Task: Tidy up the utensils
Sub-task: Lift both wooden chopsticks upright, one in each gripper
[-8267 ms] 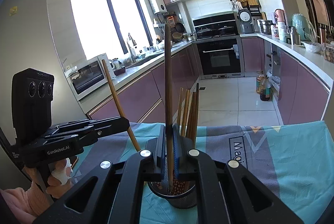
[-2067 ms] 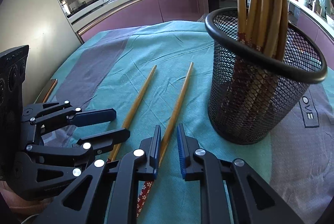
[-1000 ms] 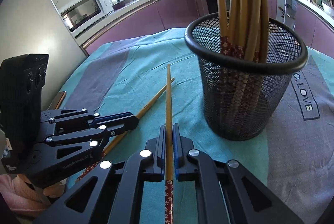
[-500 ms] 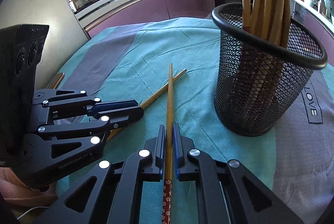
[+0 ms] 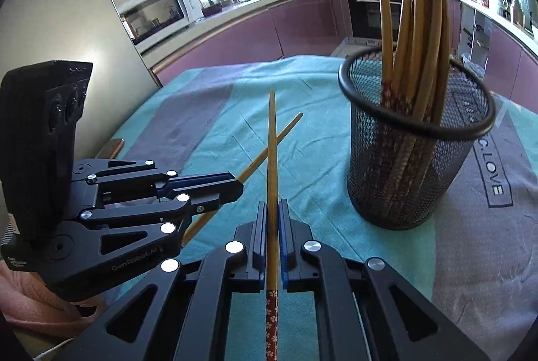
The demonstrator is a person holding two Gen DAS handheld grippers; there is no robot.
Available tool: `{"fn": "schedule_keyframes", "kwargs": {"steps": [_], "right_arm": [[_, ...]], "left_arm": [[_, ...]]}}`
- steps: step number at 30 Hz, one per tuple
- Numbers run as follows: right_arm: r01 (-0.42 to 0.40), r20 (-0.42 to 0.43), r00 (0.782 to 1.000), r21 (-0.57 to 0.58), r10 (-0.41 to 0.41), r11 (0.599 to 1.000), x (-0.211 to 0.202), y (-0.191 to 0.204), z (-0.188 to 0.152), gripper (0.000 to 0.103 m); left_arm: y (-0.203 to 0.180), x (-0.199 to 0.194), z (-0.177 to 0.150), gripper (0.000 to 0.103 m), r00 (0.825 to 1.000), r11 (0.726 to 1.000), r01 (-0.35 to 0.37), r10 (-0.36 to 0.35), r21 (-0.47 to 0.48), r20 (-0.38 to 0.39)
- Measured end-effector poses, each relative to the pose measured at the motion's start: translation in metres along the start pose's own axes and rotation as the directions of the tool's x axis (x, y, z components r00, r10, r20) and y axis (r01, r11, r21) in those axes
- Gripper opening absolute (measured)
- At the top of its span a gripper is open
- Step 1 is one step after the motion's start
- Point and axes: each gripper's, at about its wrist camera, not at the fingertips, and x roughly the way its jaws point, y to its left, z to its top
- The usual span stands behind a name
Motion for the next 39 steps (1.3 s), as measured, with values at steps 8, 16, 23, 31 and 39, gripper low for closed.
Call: {"fn": "schedule_keyframes", "kwargs": {"steps": [8,16,23,31,39], "right_arm": [[-0.020,0.078,0.997,0.001,0.020,1.000,-0.027,0.003,0.007,0.006],[-0.033,0.143,0.989,0.014,0.031,0.999,-0.051,-0.001,0.012,0.006],[-0.035,0.179,0.983,0.019,0.031,0.999,-0.065,-0.005,0.011,0.006],[-0.029,0.214,0.977,0.025,0.022,0.999,-0.081,-0.013,0.009,0.006],[-0.019,0.236,0.972,0.025,0.012,1.000,-0.090,-0.015,0.011,0.006]], "left_arm": [[0.004,-0.030,0.006,0.008,0.997,0.999,0.051,-0.050,-0.017,0.061],[0.000,-0.054,0.014,0.008,0.990,0.995,0.096,-0.093,-0.018,0.108],[-0.006,-0.064,0.018,0.008,0.986,0.993,0.115,-0.112,-0.017,0.123],[-0.007,-0.072,0.022,0.008,0.981,0.991,0.136,-0.133,-0.013,0.142],[-0.009,-0.078,0.025,0.008,0.976,0.988,0.156,-0.152,-0.012,0.154]]}}
